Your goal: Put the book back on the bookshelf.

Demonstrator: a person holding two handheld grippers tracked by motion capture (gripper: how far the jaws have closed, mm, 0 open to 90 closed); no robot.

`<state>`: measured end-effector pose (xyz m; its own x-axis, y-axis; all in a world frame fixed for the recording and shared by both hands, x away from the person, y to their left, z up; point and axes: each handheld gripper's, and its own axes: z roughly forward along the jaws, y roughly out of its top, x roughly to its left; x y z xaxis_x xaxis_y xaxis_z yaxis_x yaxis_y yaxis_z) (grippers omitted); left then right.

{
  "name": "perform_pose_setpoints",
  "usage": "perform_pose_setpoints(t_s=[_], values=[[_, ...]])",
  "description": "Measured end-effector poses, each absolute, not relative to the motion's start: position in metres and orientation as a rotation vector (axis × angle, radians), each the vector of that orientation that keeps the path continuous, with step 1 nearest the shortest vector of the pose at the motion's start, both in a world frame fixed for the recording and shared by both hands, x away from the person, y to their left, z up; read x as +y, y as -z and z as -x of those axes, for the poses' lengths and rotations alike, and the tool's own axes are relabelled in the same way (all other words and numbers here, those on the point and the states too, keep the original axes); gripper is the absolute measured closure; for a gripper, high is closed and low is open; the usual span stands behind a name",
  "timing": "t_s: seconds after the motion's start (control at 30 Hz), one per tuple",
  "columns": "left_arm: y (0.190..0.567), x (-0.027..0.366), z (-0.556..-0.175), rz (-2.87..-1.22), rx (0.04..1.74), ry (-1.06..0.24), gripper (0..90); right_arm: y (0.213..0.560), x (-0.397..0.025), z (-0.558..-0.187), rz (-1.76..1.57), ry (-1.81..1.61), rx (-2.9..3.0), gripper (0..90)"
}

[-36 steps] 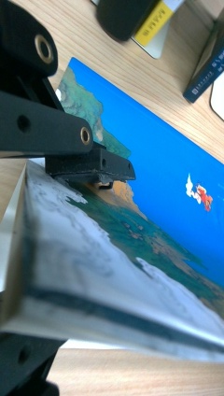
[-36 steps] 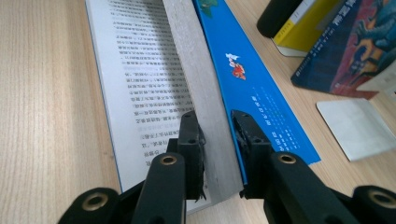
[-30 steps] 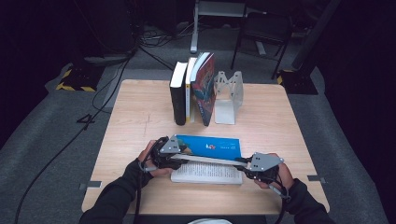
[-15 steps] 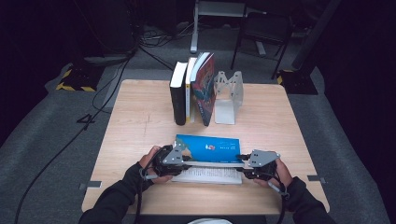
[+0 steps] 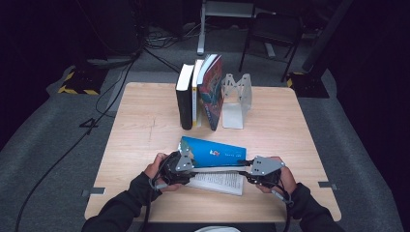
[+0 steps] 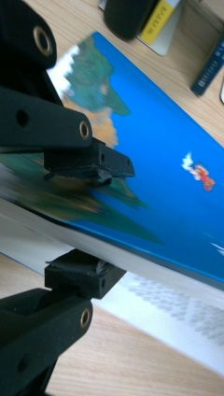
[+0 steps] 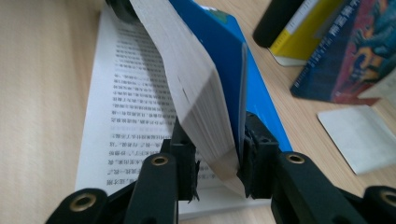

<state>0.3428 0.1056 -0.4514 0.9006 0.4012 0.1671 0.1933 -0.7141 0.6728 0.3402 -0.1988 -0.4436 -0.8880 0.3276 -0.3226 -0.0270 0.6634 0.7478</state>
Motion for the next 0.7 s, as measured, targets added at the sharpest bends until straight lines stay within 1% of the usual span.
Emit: perform_pose_setpoints(t_s=[0.03,0.13,0.2,0.23,0.33,0.4,0.43,0.5,0.53,0.57,0.7], values=[[0.452,0.103,-0.342,-2.367,0.422,-0.396,56.3,0.442,-0.195,-0.339,-0.224,-1.116,2.450,69.6],[0.454,0.098,-0.340,-2.384,0.425,-0.424,61.6,0.437,-0.185,-0.334,-0.192,-1.119,2.458,70.3],[0.453,0.101,-0.341,-2.383,0.417,-0.422,64.5,0.436,-0.180,-0.333,-0.197,-1.124,2.452,69.8],[0.453,0.107,-0.344,-2.372,0.405,-0.396,65.9,0.436,-0.180,-0.333,-0.209,-1.149,2.450,68.7],[0.456,0.113,-0.346,-2.373,0.377,-0.376,66.7,0.439,-0.179,-0.336,-0.178,-1.191,2.470,66.3],[0.455,0.117,-0.348,-2.357,0.382,-0.361,67.6,0.442,-0.181,-0.338,-0.155,-1.154,2.467,65.7],[0.454,0.119,-0.350,-2.355,0.374,-0.354,67.6,0.451,-0.187,-0.346,-0.185,-1.074,2.467,66.2],[0.455,0.120,-0.350,-2.352,0.376,-0.353,67.6,0.455,-0.192,-0.351,-0.231,-1.112,2.483,66.0],[0.455,0.120,-0.350,-2.353,0.376,-0.354,67.6,0.456,-0.198,-0.354,-0.252,-1.155,2.491,66.8],[0.454,0.120,-0.350,-2.349,0.382,-0.350,67.4,0.455,-0.196,-0.353,-0.231,-1.129,2.478,68.9],[0.454,0.109,-0.346,-2.335,0.432,-0.357,61.5,0.451,-0.193,-0.350,-0.241,-1.097,2.449,69.8]])
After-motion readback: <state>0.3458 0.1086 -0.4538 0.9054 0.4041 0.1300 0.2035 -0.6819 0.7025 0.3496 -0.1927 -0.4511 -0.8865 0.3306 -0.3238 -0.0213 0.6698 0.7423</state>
